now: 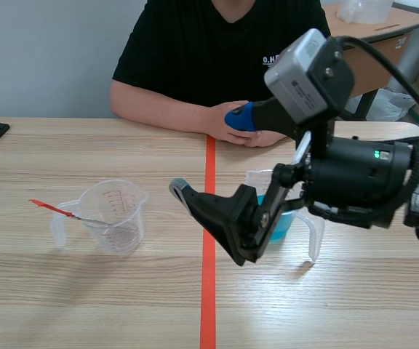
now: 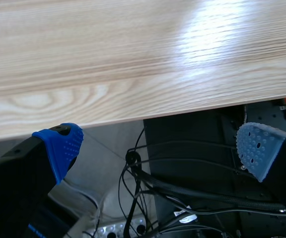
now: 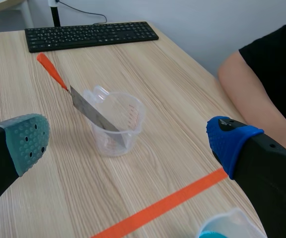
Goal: Do the redox reaction experiment.
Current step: 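Return to the home posture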
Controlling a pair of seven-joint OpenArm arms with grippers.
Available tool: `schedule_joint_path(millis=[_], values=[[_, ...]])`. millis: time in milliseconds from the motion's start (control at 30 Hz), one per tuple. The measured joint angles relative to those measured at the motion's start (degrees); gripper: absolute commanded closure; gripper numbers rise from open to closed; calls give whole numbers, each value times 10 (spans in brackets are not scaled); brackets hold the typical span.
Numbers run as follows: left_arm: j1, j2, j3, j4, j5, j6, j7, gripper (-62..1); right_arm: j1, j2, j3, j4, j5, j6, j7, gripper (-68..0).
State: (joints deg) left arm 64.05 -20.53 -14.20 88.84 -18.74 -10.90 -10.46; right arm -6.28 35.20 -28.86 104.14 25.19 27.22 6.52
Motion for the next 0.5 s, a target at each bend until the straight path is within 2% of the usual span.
schedule_joint_path(millis=[133, 300, 500], values=[[30, -44, 0, 26, 0, -3, -27, -623, -83, 29, 47, 65, 0, -16, 0, -679], [44, -106, 0, 73, 0, -3, -28, -623, -181, 57, 105, 129, 2, -41, 4, -679], [50, -179, -2, 128, -21, -3, -27, -623, -286, 81, 169, 188, 2, -69, 6, -679]])
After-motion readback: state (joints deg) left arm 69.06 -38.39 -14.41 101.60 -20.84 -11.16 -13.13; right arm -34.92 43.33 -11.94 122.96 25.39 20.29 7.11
